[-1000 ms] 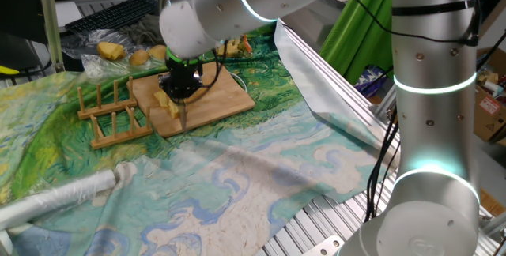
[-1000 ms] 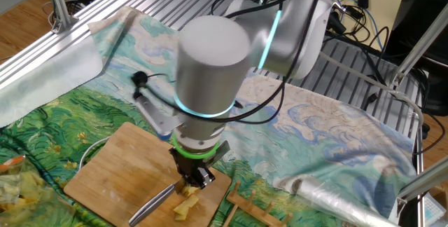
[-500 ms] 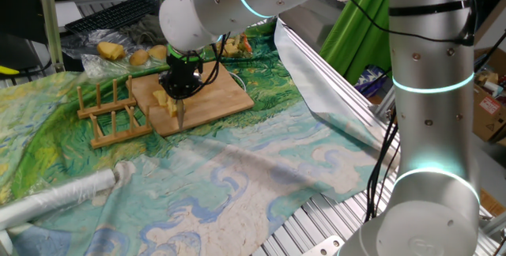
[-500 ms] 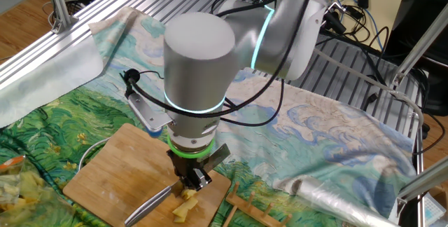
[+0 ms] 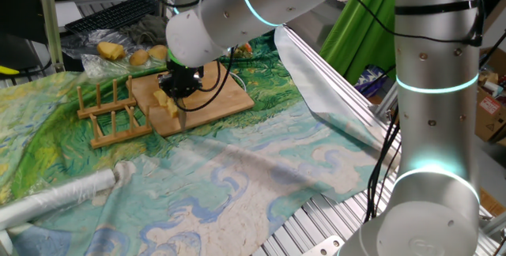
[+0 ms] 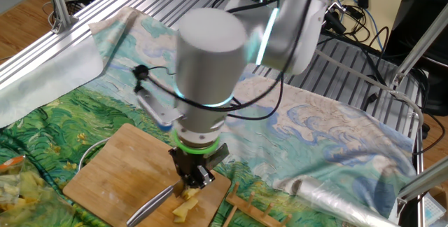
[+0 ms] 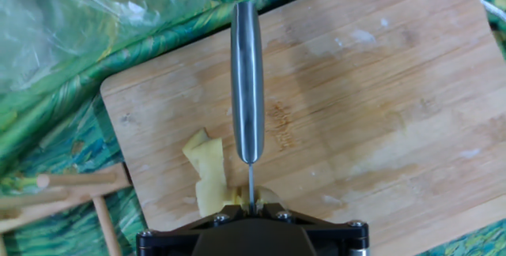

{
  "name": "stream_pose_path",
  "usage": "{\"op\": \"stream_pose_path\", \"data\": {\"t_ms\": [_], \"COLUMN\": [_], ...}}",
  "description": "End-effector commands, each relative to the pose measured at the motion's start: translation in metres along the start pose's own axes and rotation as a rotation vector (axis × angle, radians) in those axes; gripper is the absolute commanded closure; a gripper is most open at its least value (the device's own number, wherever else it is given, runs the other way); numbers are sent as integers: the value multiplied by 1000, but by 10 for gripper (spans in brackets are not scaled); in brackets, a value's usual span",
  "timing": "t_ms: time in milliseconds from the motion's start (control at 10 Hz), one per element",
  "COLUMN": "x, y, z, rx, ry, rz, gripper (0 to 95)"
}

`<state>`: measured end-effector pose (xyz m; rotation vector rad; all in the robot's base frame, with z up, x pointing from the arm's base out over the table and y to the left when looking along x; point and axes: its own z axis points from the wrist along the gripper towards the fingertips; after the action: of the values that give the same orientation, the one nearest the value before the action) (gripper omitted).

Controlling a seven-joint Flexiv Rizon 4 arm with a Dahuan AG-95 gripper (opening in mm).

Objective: Chop the potatoes

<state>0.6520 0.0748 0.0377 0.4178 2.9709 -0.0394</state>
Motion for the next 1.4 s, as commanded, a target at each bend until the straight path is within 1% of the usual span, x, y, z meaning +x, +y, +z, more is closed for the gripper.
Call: {"op": "stream_pose_path", "data": {"t_ms": [100,200,300,400,500,800,900,1100,1400], "x": [-3,-5,-6,-6,-6,-7,-7,-10,-10], "y": [-4,-4,-4,-3,-2,0,1,1,1], "z": [2,2,2,1,0,3,4,4,2], "rx": [65,55,27,-75,-96,-100,-109,-116,-114], "ry": [-6,-8,-14,-2,3,5,10,14,19], "rz": [-42,-31,2,87,111,121,134,144,148], "gripper": [950,950,950,950,950,950,950,950,950]}}
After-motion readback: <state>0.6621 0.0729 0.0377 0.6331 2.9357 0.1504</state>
